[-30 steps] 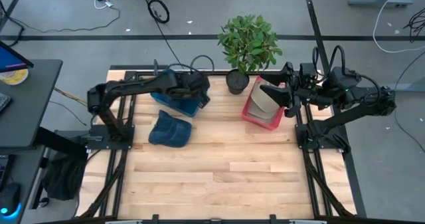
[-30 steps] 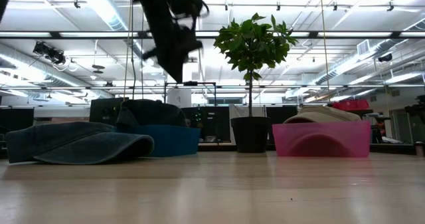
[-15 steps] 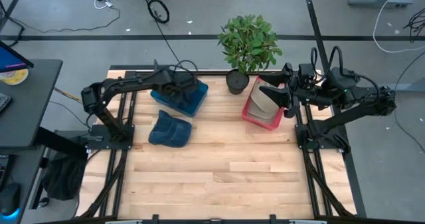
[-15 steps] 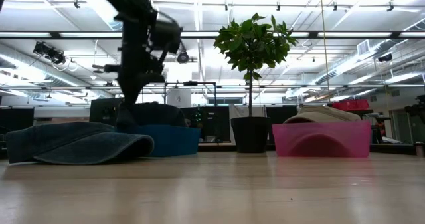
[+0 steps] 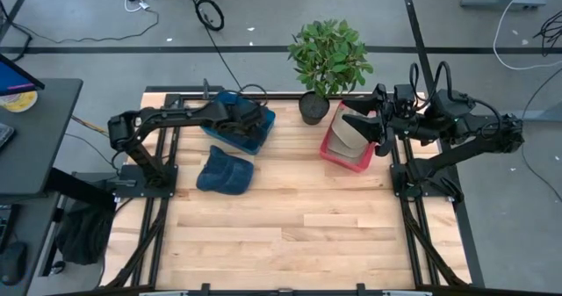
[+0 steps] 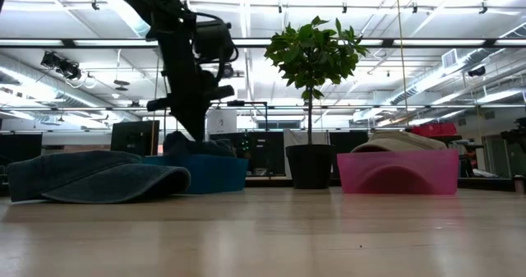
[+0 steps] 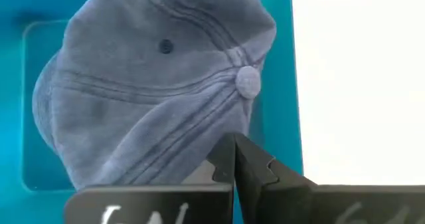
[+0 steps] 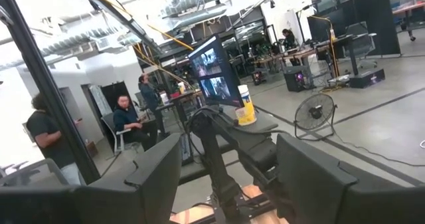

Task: Pick & Place hat
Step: Put the right blue cap into the blue bin

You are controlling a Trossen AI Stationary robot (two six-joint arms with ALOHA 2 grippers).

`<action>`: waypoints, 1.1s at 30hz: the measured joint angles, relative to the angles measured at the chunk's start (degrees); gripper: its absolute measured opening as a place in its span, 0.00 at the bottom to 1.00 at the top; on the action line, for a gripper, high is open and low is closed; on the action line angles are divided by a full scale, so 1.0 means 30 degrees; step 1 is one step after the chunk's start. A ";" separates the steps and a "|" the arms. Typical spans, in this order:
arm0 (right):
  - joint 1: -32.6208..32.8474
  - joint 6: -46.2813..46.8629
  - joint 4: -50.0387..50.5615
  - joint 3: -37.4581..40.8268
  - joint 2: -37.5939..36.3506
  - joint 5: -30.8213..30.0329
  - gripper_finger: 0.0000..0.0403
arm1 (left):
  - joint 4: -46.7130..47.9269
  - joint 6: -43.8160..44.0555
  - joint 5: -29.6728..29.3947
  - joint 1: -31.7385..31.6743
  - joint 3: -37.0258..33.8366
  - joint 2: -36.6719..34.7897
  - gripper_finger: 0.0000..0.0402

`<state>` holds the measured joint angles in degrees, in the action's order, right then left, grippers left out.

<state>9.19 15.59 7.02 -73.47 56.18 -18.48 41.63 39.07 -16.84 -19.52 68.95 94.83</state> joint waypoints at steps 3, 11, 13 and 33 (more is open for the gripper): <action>0.0000 0.0000 -0.0019 0.0000 0.0000 -0.0007 0.62 | 0.0726 0.0550 -0.0557 0.0081 0.0000 0.0033 0.01; -0.0006 0.0146 -0.0035 0.0000 0.0000 -0.0016 0.62 | 0.3357 -0.0187 -0.1384 0.0106 0.0015 -0.0189 0.01; 0.0000 0.0139 -0.0034 0.0000 0.0000 -0.0021 0.62 | 0.3821 -0.0662 -0.1606 0.0127 0.0015 -0.0141 0.01; -0.0124 0.0146 -0.0044 -0.0007 0.0484 -0.0039 0.62 | 0.5380 -0.2440 -0.1938 -0.1039 0.0756 0.0751 0.01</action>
<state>8.82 16.03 6.89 -73.49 57.64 -18.60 57.77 31.75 -22.65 -22.64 71.22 97.08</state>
